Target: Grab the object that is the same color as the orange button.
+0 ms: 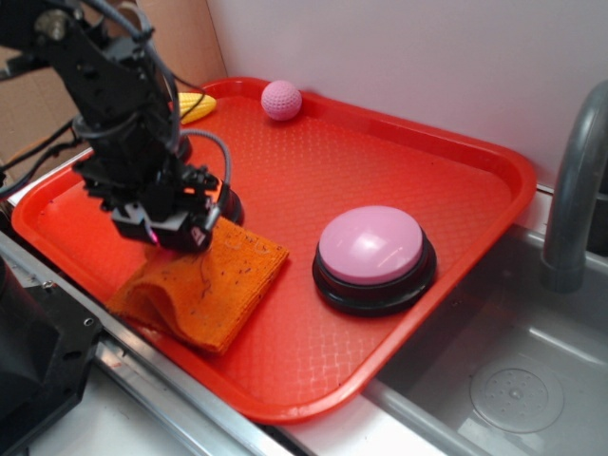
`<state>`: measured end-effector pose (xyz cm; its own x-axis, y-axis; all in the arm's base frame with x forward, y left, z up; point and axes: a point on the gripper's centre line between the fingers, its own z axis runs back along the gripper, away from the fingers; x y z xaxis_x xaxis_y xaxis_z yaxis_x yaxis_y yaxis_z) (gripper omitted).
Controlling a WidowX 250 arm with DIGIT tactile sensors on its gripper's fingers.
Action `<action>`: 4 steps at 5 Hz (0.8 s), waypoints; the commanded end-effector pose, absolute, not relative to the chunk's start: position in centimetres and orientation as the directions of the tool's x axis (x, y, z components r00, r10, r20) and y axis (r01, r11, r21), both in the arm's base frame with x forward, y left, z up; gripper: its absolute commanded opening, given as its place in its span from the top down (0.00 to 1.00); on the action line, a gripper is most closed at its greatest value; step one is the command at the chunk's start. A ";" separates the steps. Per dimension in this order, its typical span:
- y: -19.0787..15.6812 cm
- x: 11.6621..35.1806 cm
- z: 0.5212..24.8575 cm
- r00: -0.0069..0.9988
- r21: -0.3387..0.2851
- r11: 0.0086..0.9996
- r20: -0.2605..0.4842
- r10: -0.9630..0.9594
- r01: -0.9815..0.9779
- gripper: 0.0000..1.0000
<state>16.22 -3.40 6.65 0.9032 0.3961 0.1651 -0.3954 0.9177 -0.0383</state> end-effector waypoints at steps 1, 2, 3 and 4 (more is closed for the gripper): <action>-5.2 19.2 13.3 0.938 -0.067 0.955 0.176 0.297 -0.290 1.00; -4.8 19.7 15.5 0.940 -0.069 0.958 0.183 0.287 -0.279 1.00; -3.9 19.7 16.6 0.951 -0.060 0.968 0.182 0.251 -0.244 1.00; -3.4 19.4 17.4 0.948 -0.014 0.971 0.215 0.236 -0.238 1.00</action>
